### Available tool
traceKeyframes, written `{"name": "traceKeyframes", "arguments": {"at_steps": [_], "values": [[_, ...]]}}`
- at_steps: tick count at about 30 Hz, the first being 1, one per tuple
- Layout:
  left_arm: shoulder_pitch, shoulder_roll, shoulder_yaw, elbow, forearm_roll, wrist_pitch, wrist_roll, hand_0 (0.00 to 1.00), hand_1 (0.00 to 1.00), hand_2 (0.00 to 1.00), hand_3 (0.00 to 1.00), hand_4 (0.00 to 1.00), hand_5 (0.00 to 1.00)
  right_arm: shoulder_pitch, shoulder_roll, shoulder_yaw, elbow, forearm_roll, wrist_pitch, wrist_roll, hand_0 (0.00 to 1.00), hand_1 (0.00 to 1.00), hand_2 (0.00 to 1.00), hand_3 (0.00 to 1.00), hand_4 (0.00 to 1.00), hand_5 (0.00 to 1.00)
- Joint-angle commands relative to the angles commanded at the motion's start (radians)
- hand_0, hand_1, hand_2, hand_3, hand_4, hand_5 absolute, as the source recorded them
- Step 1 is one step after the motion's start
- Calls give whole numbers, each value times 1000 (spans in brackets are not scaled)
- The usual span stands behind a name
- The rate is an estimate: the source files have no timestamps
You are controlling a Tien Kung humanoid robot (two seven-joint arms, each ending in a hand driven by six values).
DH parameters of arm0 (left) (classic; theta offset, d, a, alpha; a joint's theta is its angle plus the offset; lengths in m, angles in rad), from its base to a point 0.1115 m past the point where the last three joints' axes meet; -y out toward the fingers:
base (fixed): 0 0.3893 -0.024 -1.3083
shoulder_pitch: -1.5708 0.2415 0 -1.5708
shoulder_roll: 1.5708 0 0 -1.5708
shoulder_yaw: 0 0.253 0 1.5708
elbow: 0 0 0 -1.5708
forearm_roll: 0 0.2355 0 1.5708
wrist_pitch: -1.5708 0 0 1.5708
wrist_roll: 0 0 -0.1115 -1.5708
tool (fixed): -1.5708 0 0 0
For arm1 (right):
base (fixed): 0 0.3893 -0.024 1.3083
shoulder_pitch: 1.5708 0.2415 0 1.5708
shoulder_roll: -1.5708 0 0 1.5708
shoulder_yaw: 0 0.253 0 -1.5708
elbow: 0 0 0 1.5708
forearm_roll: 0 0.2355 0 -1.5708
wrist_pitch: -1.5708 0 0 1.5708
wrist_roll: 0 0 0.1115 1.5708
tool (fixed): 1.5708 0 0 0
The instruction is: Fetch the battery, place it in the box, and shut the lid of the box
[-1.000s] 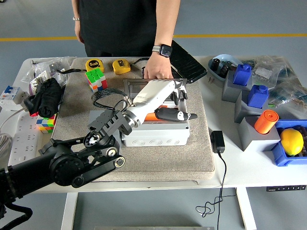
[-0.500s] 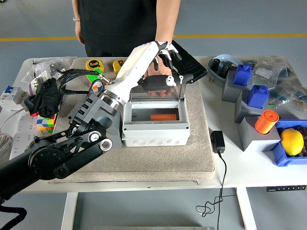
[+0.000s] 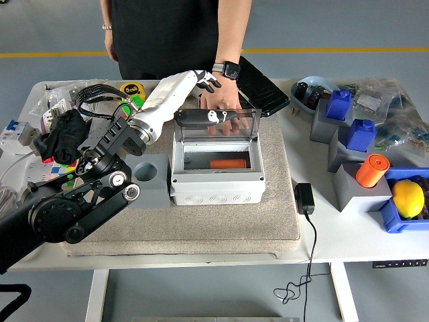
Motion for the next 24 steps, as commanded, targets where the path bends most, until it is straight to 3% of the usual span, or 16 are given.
{"name": "traceKeyframes", "arguments": {"at_steps": [4, 5, 10, 11, 18, 24], "values": [[4, 17, 3, -20, 0, -61, 33, 666, 664, 621, 640, 998, 724, 1, -1, -2, 1, 0, 0, 0, 599, 584, 572, 518, 921, 446], [4, 20, 4, -24, -2, -69, 37, 562, 621, 603, 620, 998, 706, 1, -1, -2, 1, 0, 0, 0, 600, 587, 571, 518, 921, 446], [14, 35, 3, -52, -7, -125, 66, 562, 621, 603, 620, 998, 706, 1, -2, -5, 1, -1, 0, 1, 600, 587, 571, 518, 921, 446], [18, 38, -2, -63, -10, -131, 68, 433, 564, 569, 587, 998, 700, 1, -3, -6, 1, -2, 0, 1, 599, 584, 571, 518, 920, 445], [57, 47, -14, -146, -46, -132, 60, 420, 561, 562, 585, 998, 703, 0, -4, -5, 0, -3, -1, 1, 599, 586, 571, 518, 921, 445], [85, 39, 33, -137, -80, -135, 58, 412, 557, 560, 583, 998, 717, -1, -3, -6, 0, -2, -1, 0, 600, 586, 571, 518, 920, 445]]}}
